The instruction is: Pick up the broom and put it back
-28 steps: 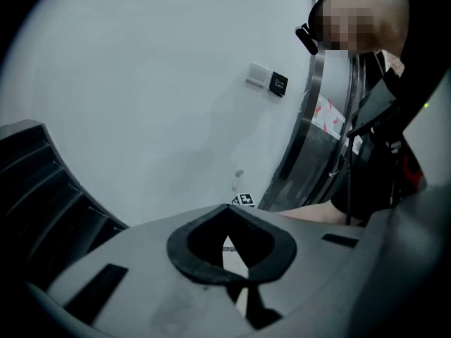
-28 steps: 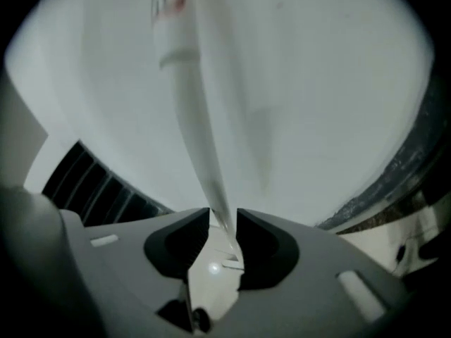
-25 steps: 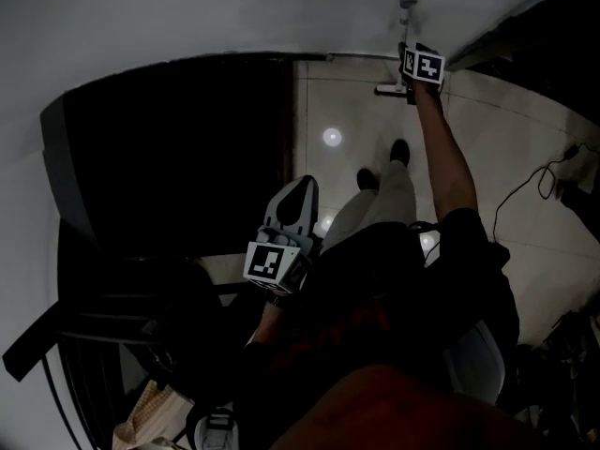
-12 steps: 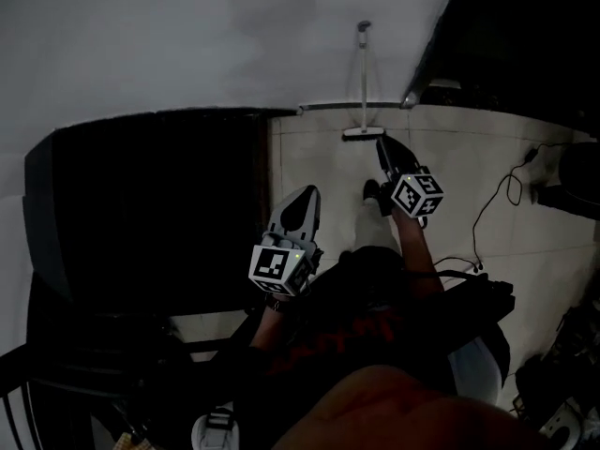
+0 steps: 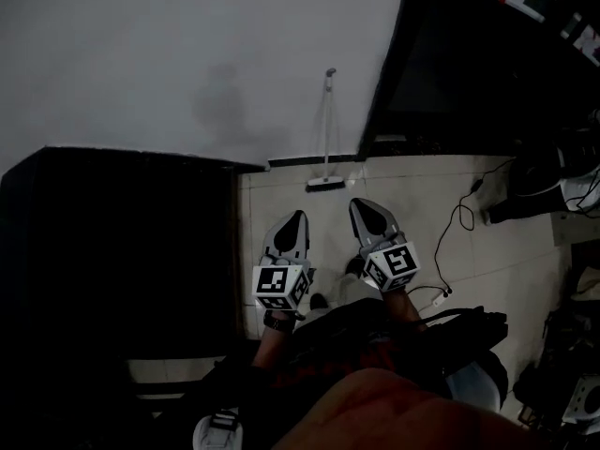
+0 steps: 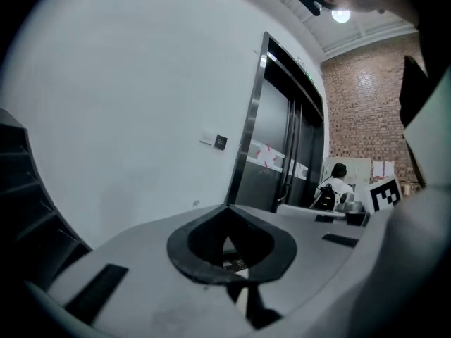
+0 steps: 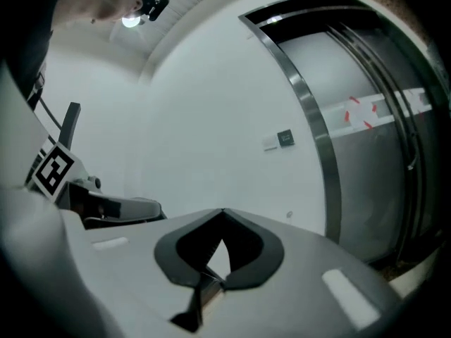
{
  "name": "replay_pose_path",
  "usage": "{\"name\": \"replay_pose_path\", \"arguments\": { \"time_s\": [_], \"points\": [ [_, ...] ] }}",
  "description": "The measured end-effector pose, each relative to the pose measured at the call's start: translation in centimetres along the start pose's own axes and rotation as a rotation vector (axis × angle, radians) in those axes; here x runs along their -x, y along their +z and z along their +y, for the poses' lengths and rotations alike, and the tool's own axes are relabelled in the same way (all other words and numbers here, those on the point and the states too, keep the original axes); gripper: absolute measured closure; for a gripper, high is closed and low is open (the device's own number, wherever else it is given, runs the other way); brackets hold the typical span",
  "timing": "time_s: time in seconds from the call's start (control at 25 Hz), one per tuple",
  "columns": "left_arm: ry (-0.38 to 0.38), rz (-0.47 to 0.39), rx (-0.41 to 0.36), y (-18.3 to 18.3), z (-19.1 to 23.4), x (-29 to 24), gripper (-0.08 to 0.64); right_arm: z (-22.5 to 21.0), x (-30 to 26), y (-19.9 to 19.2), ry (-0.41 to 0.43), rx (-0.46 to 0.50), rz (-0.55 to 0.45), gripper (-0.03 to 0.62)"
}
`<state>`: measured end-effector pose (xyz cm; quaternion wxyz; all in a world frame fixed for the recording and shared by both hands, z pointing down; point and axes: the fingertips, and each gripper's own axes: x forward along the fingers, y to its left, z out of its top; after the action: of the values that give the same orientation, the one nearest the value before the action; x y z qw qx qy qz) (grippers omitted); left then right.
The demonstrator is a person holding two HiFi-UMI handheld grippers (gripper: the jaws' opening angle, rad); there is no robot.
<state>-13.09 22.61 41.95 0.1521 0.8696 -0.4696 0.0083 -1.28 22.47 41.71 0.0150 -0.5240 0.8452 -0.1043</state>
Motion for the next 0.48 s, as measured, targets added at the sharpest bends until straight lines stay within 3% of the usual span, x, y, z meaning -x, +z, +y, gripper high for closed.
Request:
{"name": "replay_pose_path", "arguments": {
  "time_s": [0.16,0.48],
  "points": [
    [-0.024,-0.041,-0.031,2.5,-4.1,1.5,0.555,0.6,4.0,2.9,-0.026,-0.006,-0.044,0.592],
    [-0.074,-0.064,-0.090,2.2,-7.8,1.9,0.555,1.6,6.7,2.9,0.007,0.039,-0.043,0.592]
  ]
}}
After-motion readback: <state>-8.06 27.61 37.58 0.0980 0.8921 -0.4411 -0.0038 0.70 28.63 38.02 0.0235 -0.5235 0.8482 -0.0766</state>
